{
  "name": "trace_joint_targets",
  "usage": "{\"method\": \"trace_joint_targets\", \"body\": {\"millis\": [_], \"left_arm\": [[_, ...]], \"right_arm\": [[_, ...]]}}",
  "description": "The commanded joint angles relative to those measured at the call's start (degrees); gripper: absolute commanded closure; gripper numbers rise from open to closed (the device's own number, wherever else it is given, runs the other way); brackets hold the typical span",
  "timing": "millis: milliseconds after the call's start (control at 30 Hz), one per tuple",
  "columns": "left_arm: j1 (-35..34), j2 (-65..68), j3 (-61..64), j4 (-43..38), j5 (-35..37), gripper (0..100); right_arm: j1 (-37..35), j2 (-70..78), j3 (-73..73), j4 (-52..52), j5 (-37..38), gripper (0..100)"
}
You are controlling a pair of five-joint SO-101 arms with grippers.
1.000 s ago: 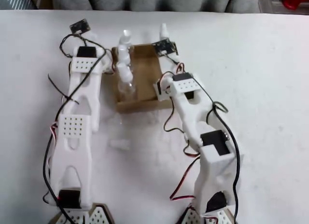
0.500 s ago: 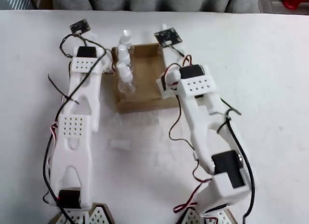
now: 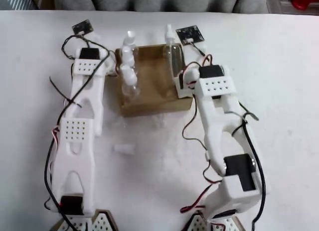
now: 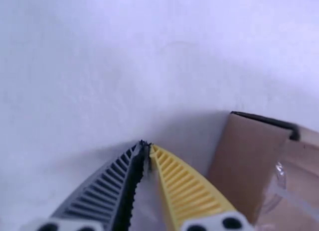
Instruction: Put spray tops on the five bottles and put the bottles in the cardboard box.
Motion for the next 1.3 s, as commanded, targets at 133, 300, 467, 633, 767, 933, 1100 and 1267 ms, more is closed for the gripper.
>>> {"method": "trace_joint_targets", "body": {"millis": [133,300,467,633,767,933,1100,1267], "left_arm": [[3.65,0.13,-1.05,-1.41,0.18,98],[3.65,0.13,-1.05,-1.32,0.18,98],[3.65,0.13,-1.05,-1.23,0.18,98],[3.65,0.13,-1.05,-1.23,0.18,98],[3.65,0.13,-1.05,-1.23,0.18,98],[3.65,0.13,-1.05,-1.32,0.18,98],[3.65,0.13,-1.05,-1.32,0.18,98],[3.65,0.13,-1.05,-1.32,0.18,98]], "right_arm": [[0.22,3.82,-2.9,-1.89,0.0,85.5],[0.04,4.35,-2.9,-1.71,0.09,93.8],[-0.13,4.26,-2.99,2.07,2.99,95.3],[-0.75,4.44,-5.36,7.69,4.66,95.7],[-1.01,4.18,-5.71,11.03,4.92,95.7],[-0.84,4.35,-5.27,13.49,5.01,95.7],[-1.01,3.91,-5.27,16.66,5.01,95.7],[-0.92,3.91,-5.27,18.33,5.01,95.5]]}}
